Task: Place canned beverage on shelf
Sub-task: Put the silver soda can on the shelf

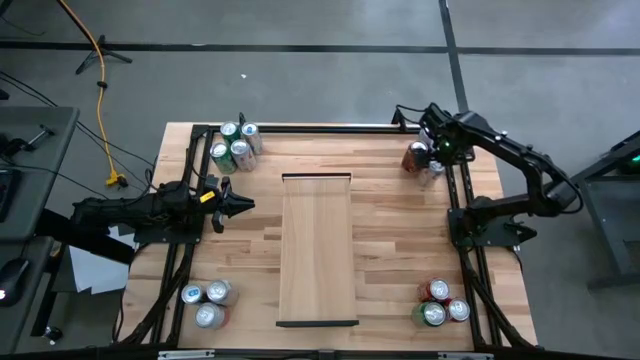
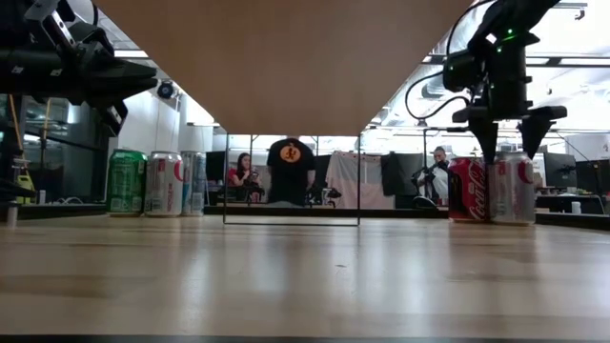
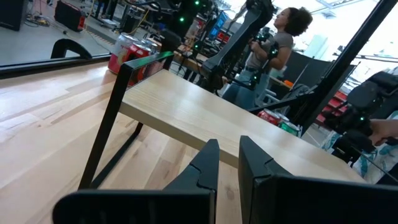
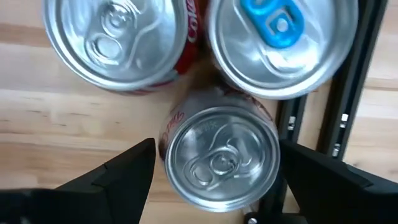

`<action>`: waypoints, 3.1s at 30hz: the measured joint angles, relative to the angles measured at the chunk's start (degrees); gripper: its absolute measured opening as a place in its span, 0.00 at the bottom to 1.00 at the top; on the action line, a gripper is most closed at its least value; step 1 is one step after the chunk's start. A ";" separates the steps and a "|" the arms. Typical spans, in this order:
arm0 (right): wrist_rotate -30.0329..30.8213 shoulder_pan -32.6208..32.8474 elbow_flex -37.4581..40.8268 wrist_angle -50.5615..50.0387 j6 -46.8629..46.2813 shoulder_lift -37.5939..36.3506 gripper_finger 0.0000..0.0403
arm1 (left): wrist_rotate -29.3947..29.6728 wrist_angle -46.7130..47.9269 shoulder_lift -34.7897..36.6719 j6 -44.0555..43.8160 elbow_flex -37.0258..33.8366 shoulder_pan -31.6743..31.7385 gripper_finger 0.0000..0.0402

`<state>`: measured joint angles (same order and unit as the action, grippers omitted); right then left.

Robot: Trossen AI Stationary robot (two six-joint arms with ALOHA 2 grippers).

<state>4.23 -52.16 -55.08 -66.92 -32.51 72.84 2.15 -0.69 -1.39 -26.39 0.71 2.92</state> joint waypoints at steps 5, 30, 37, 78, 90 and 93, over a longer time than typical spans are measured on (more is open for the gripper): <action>0.18 0.02 1.23 1.46 -0.51 1.65 0.80 | 0.00 -0.02 0.00 0.00 0.02 -0.02 0.00; -0.02 0.70 4.23 -1.48 1.16 -1.19 0.72 | 0.00 0.00 0.00 0.00 0.00 -0.02 0.00; -4.41 5.18 4.23 -5.17 0.93 -9.78 0.72 | 0.00 0.00 0.00 0.00 0.00 -0.01 0.00; -13.98 44.03 -68.86 -12.61 13.12 30.29 0.72 | 0.00 -0.04 -0.04 0.00 0.00 -0.01 0.00; -4.08 48.44 -60.25 -15.17 6.92 30.44 0.72 | 0.00 0.00 -0.07 0.00 0.02 -0.02 0.00; -2.91 49.22 -59.81 -15.12 6.85 31.10 0.72 | 0.00 -0.02 -0.07 0.01 0.02 -0.01 0.00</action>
<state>1.32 -2.94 -114.90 -82.04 -25.66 103.94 2.15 -0.71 -1.45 -26.38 0.73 2.91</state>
